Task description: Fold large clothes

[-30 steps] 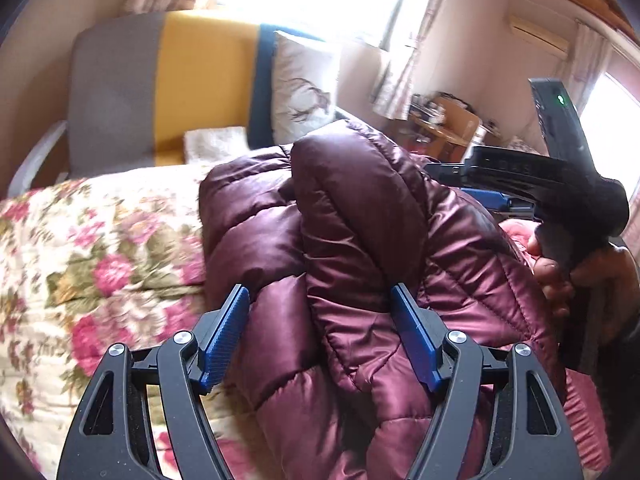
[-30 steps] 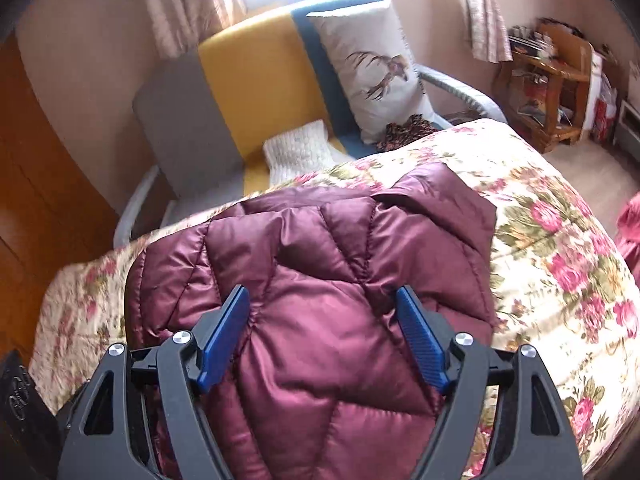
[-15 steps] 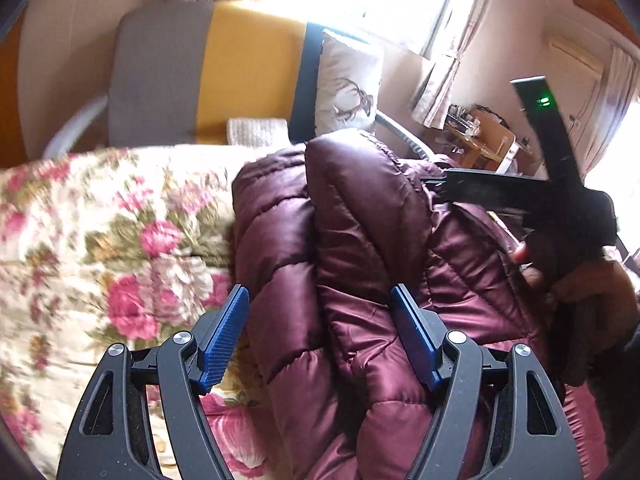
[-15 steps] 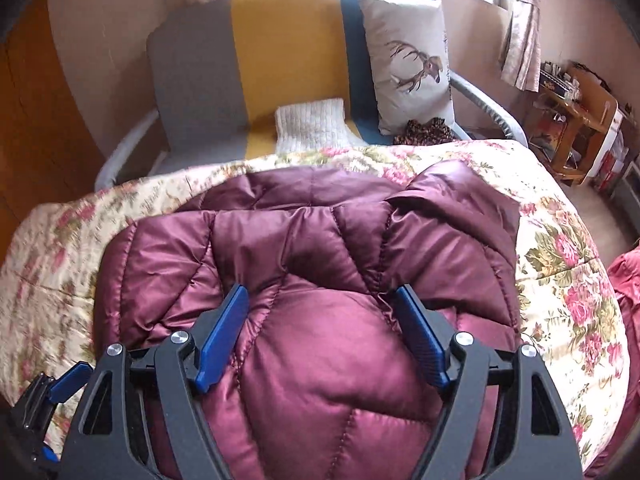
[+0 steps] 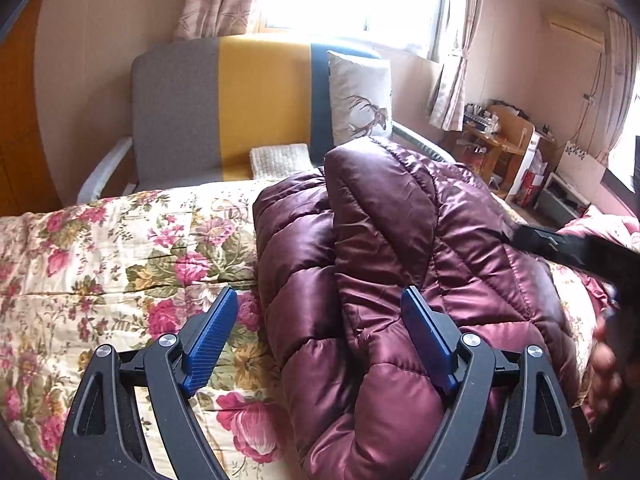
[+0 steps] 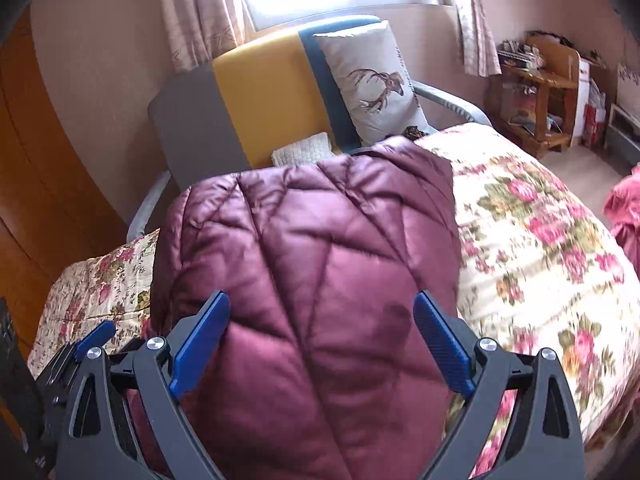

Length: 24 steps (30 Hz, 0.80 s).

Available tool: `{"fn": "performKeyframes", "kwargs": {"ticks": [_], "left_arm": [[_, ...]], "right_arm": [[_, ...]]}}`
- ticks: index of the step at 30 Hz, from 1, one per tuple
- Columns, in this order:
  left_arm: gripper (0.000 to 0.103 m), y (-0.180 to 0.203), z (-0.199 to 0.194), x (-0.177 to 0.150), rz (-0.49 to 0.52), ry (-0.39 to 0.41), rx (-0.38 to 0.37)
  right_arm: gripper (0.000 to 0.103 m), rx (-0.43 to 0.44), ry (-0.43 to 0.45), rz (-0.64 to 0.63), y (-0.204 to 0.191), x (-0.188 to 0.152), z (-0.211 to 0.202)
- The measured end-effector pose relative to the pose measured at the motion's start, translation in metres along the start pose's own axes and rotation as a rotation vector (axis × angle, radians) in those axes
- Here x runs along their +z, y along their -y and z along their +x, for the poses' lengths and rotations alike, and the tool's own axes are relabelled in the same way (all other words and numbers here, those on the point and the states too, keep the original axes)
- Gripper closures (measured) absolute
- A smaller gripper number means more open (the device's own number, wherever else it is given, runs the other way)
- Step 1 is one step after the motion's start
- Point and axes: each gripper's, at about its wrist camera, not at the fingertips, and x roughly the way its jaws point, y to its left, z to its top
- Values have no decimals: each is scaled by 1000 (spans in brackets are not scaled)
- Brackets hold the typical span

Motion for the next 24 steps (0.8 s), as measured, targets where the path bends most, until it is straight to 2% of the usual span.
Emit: {"fn": "performKeyframes", "kwargs": {"ticks": [2,4,8,11,24], "left_arm": [[21,-1,1,-2,-2,0,5],[21,0,3,-5,0,-7,17],[21,2,-6,-8,-16,17,25],[15,5,-17,-7,-8,47,33],[10,14,-55,-12,2,106,47]], "right_arm": [[11,25,-10,40,4,-16,-5],[11,19,-7,16,2,-27,-4],[11,24,7,21,0,-28,-14],[11,2,25,-10,-8,-31,-22],[8,-107,86,-2,-30,-67,-64]]}}
